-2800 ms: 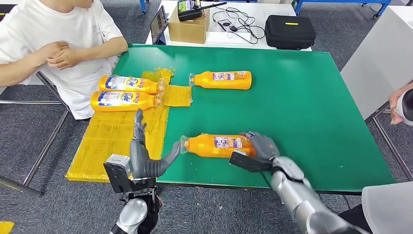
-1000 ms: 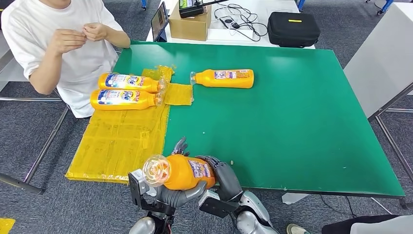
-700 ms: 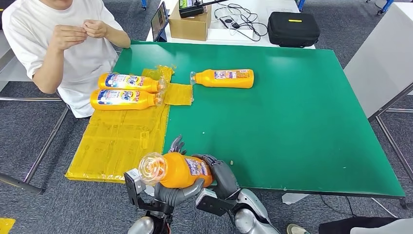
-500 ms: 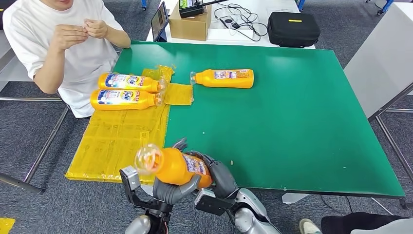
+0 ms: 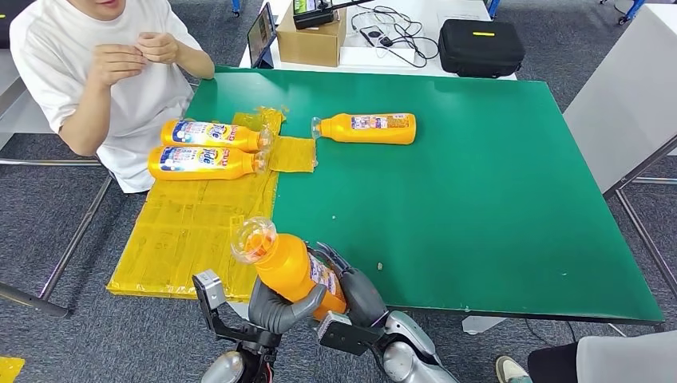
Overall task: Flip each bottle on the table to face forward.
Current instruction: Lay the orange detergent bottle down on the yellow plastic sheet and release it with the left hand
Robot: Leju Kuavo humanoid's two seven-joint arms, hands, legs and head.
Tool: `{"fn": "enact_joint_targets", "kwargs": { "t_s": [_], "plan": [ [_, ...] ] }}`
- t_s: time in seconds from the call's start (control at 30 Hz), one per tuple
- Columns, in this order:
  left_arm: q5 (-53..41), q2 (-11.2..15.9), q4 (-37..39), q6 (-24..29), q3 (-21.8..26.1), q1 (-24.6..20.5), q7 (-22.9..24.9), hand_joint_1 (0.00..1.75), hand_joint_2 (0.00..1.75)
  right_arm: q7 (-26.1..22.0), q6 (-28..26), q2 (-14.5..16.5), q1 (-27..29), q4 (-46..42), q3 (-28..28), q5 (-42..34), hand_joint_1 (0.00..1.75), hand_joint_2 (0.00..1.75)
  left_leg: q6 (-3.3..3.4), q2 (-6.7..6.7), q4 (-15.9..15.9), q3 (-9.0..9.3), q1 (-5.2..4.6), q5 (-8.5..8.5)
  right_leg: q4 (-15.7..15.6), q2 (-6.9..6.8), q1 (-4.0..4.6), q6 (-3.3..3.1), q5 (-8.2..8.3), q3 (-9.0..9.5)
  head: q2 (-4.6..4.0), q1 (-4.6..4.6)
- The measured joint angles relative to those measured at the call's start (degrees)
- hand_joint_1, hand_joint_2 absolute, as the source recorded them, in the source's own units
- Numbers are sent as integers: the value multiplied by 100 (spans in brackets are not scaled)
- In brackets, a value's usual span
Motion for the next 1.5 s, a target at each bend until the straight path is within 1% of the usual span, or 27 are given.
{"fn": "enact_joint_targets", "kwargs": {
  "t_s": [0.03,0.23,0.43,0.5,0.53,0.57,0.6,0.67,0.7,0.73,0.77,0.8,0.97,1.1,1.2,1.33,1.43,1.5],
  "plan": [
    [3,0,-1,-4,0,1,1,175,175,1,0,0,-2,7,1,-1,0,0,0,0,0,0,0,0,0,0,0,0,0,0,0,0],
    [227,0,-2,-215,10,11,34,175,175,-36,-10,15,-2,58,-6,-161,0,0,0,0,0,0,0,0,0,0,0,0,0,0,0,0],
    [615,0,-2,-501,63,16,213,175,175,-274,-186,32,108,67,-102,-521,0,0,0,0,0,0,0,0,0,0,0,0,0,-1,0,0],
    [464,-1,4,-345,71,-7,191,175,175,-363,-355,48,199,8,-219,-661,0,0,0,-2,0,0,0,0,-1,-1,0,0,0,-3,0,0],
    [192,-1,28,-88,66,-43,129,175,175,-400,-489,55,286,-58,-304,-726,0,0,0,-7,0,-1,0,0,-1,-5,0,0,0,-4,0,1],
    [-349,-1,92,414,58,-98,27,175,175,-427,-647,58,395,-165,-414,-784,0,0,0,-13,0,-3,0,0,-1,-9,0,0,-1,-4,0,1],
    [-1033,1,186,1084,52,-167,-82,175,175,-444,-768,56,506,-285,-528,-822,0,0,0,-16,0,-5,0,0,-1,-13,0,0,0,-5,0,2],
    [-2582,5,462,2649,80,-317,-265,175,175,-465,-884,27,674,-526,-738,-829,0,0,0,-14,0,-7,0,0,0,-14,0,1,1,-7,0,-1],
    [-3143,7,617,3279,125,-399,-312,175,175,-484,-896,3,732,-626,-819,-806,0,0,1,-11,0,-7,0,1,0,-13,0,1,2,-8,0,1],
    [-3530,7,769,3690,180,-485,-339,175,175,-508,-904,-19,783,-710,-883,-779,0,0,2,-11,0,-7,0,2,0,-13,0,1,3,-8,0,1],
    [-3750,8,927,3904,247,-577,-342,175,175,-538,-911,-34,833,-789,-939,-753,0,0,3,-12,0,-6,0,4,0,-14,0,1,3,-7,0,1],
    [-3919,13,1111,4010,319,-681,-322,175,175,-575,-916,-43,882,-872,-995,-729,0,0,4,-15,0,-7,0,7,0,-15,0,1,2,-6,0,2],
    [-4785,101,2196,4066,824,-1453,5,175,175,-846,-957,-3,1014,-1116,-1205,-788,0,0,7,-11,0,-8,1,15,3,-15,2,-9,11,-7,0,1],
    [-5084,167,2808,4119,1140,-1917,149,175,175,-944,-964,52,1062,-1145,-1276,-861,0,0,5,-8,0,-8,1,18,4,-15,2,-15,14,-8,0,1],
    [-5346,191,3259,4172,1240,-2192,302,175,175,-1011,-962,80,1070,-1146,-1309,-958,0,0,5,-10,0,-10,1,18,4,-15,1,-15,14,-9,0,2],
    [-5715,258,4122,4168,1359,-2748,557,175,175,-1150,-922,117,1068,-1109,-1352,-1161,0,0,5,-12,0,-12,1,18,4,-15,1,-15,14,-7,0,2],
    [-6267,377,4738,4232,1363,-3103,900,175,175,-1191,-873,151,1072,-1055,-1378,-1310,0,0,5,-10,0,-10,1,18,5,-14,2,-15,14,-8,0,1],
    [-6549,470,5093,4078,1346,-3287,1163,175,175,-1194,-854,174,1076,-1017,-1382,-1406,0,0,4,-8,0,-8,1,19,7,-14,2,-15,14,-8,0,1]
  ]
}}
